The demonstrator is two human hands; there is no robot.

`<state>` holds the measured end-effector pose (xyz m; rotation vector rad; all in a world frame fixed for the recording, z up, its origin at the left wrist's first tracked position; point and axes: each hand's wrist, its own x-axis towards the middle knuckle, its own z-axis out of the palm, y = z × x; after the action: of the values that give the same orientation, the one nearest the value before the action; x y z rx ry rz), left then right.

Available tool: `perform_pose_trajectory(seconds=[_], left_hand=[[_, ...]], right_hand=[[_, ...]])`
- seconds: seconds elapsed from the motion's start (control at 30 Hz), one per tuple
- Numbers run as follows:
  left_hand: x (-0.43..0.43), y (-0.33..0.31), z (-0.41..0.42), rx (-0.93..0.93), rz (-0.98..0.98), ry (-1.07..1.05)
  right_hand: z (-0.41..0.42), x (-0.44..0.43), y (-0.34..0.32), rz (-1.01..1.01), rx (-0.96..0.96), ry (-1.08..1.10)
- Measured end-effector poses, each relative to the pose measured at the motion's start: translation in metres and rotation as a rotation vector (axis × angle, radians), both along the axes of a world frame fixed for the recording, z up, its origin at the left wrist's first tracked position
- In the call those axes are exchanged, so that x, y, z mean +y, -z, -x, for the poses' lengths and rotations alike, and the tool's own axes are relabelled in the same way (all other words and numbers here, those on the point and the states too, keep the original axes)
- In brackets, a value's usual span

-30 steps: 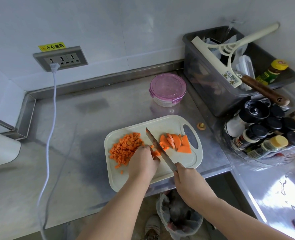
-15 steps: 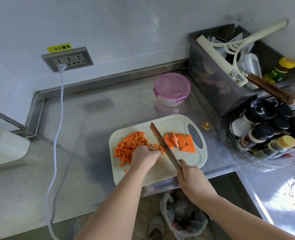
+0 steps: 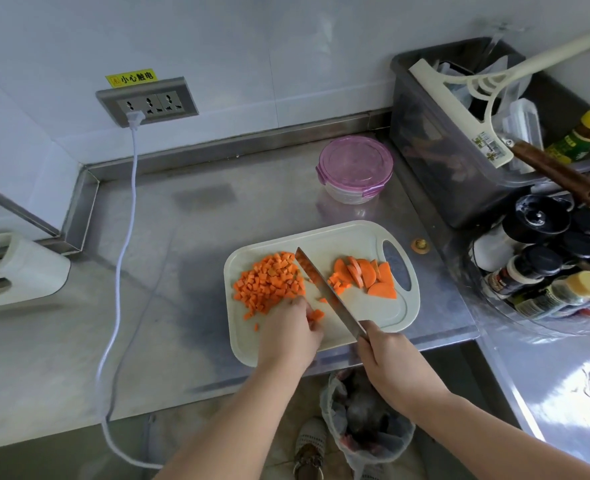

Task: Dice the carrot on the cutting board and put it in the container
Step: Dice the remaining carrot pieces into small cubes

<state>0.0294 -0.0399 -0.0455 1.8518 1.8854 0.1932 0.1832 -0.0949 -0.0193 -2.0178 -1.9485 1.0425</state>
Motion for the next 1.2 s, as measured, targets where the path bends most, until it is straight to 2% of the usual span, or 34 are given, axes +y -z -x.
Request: perform_pose_trajectory(seconds=[0.27,0.4,1.0,1.2], left_hand=[[-0.012,0.013,0.0,-0.076,-0.096,-0.079],[-0.016,0.013,0.0,-0.12,-0.062,-0.152],[-0.017,0.013,-0.004,-0.049,-0.072,-0.178],[-0.018,0.01,-0.004,-0.076,-0.043,-0.178]], right_hand=[[-0.019,-0.021,-0.004,0.054,-0.098,-0.098],[-0.026,-0.028,-0.005,0.091,-0.114,-0.12],[-0.029,-0.033,-0.006,0.134,-0.158,-0.165],[-0.029,-0.032,-0.003,0.145,-0.16,-0.153]])
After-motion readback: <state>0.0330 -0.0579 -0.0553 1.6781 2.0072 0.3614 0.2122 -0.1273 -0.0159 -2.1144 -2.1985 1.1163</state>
